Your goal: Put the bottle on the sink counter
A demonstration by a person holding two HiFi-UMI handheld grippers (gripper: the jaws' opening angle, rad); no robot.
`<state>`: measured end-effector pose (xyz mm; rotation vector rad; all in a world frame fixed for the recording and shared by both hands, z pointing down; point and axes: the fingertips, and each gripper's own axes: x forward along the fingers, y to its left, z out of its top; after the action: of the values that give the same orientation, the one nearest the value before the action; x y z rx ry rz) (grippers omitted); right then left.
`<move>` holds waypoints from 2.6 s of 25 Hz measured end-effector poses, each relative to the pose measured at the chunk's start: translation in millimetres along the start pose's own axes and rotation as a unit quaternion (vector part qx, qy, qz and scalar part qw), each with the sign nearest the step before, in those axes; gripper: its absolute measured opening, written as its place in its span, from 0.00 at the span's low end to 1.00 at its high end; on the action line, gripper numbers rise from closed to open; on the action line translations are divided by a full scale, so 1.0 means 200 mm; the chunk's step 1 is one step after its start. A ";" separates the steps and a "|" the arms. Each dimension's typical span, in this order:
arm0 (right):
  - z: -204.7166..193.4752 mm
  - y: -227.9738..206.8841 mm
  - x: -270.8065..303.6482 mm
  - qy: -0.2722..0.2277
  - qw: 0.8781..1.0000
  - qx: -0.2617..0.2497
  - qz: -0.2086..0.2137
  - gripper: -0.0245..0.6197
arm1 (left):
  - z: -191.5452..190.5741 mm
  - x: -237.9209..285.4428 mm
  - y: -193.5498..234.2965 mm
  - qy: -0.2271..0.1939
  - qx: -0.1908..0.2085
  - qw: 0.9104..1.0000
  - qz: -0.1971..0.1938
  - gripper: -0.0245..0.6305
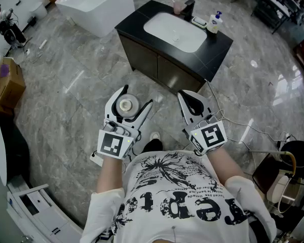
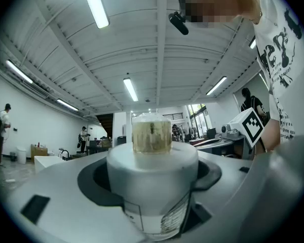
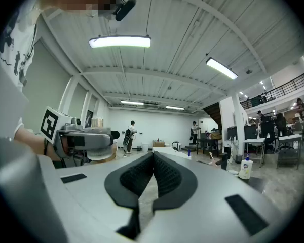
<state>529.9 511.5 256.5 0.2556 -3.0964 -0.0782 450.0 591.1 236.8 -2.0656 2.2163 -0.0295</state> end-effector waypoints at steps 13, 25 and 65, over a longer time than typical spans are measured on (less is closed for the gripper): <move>-0.01 -0.07 0.13 -0.002 1.000 0.009 -0.008 0.06 | -0.02 0.09 0.11 -0.004 0.000 1.000 -0.009 0.56; -0.07 -0.26 0.66 0.005 1.000 0.002 -0.031 0.06 | -0.08 0.46 0.53 -0.042 -0.021 0.998 -0.039 0.56; -0.41 -2.19 2.98 0.065 0.993 0.054 -0.077 0.06 | -0.68 2.93 2.24 0.034 -0.029 0.994 -0.102 0.56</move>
<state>16.4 -22.5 333.5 0.4833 -2.9508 0.0978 -46.6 31.6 290.8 -2.3470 2.0566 -0.0552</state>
